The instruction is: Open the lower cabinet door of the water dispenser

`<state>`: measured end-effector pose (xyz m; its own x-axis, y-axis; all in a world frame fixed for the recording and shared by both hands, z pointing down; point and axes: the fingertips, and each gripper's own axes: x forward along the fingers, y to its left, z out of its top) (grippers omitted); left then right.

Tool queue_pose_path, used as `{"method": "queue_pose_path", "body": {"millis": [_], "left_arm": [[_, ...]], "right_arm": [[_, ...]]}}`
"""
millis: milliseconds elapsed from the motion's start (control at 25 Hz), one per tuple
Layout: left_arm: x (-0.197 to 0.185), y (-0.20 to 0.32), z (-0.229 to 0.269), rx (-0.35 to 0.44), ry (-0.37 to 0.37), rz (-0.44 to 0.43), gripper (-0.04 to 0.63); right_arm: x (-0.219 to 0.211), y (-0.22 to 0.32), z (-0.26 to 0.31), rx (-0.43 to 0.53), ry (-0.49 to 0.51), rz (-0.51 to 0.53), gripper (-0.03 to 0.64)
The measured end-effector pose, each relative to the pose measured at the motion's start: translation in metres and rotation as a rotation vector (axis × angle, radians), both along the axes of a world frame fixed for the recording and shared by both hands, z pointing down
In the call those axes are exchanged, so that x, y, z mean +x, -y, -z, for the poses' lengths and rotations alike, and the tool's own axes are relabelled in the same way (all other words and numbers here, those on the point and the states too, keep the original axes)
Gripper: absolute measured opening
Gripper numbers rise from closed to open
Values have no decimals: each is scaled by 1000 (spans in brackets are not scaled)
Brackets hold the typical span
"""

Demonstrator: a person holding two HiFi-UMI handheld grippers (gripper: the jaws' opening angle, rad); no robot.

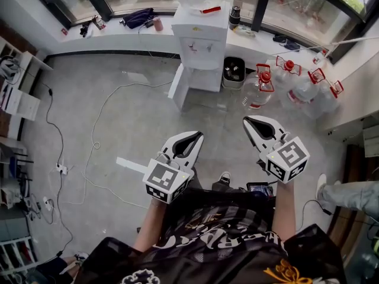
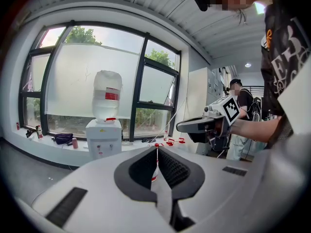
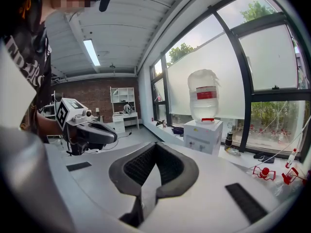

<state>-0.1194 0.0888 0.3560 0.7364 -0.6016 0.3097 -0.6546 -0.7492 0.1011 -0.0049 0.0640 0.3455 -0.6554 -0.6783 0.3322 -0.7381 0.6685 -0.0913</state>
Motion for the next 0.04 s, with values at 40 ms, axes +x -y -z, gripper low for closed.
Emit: {"method": "queue_pose_path", "body": {"millis": [40], "left_arm": [[1, -1, 0, -2, 1, -1, 17]], "right_arm": [[0, -1, 0, -3, 0, -2, 12]]}}
